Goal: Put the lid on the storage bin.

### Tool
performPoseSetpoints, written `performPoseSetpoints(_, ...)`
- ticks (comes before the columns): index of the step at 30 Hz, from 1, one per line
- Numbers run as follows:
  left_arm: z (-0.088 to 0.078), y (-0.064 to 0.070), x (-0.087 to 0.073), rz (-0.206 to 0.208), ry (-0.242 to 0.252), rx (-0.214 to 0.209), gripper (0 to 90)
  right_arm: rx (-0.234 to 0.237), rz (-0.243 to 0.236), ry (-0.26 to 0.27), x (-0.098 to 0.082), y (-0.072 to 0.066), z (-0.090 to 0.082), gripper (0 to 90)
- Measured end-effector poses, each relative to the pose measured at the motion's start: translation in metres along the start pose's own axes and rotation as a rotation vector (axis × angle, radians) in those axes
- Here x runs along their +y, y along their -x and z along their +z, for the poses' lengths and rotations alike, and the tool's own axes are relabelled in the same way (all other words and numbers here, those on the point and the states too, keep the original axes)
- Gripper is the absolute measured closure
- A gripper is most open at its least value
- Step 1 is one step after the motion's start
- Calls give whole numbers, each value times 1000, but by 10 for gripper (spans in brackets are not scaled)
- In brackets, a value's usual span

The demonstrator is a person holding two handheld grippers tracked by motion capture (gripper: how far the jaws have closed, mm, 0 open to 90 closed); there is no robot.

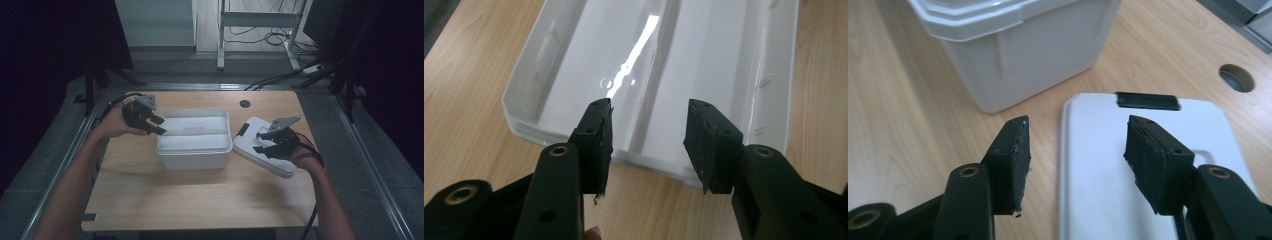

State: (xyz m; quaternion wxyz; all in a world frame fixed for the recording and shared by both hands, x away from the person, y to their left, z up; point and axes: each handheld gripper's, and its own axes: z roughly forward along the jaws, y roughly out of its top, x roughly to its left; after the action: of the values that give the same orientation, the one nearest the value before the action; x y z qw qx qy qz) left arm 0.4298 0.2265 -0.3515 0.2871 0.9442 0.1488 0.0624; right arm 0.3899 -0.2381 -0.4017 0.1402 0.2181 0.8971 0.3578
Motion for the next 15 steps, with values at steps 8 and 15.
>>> performPoseSetpoints(8, -11, -1, -20, -25, 10, 19, 537, -44, 7, -32, 5, 17, 1, 431)
performPoseSetpoints(15, -15, -2, -36, -59, 9, 28, 534, -71, 21, -138, 5, 36, 10, 438)
